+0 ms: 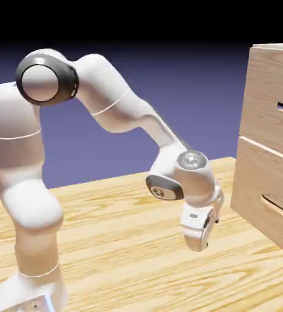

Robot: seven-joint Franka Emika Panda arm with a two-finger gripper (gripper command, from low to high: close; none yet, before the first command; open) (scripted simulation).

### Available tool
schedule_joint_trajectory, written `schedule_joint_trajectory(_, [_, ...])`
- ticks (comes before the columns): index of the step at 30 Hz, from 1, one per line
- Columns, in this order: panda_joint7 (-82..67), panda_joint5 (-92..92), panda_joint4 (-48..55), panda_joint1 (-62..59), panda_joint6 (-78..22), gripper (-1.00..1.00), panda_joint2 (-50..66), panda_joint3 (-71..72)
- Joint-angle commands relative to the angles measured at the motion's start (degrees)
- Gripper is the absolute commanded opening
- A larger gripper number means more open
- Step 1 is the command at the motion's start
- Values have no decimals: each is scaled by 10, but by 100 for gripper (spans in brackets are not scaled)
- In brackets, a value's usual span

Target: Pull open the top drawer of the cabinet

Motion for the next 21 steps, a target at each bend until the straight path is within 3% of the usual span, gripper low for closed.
schedule_joint_trajectory(1, [4, 25, 8, 10, -7, 0, 20, -17])
schedule_joint_trajectory(21, [93, 523, 173, 185, -153, 0, 411, -358])
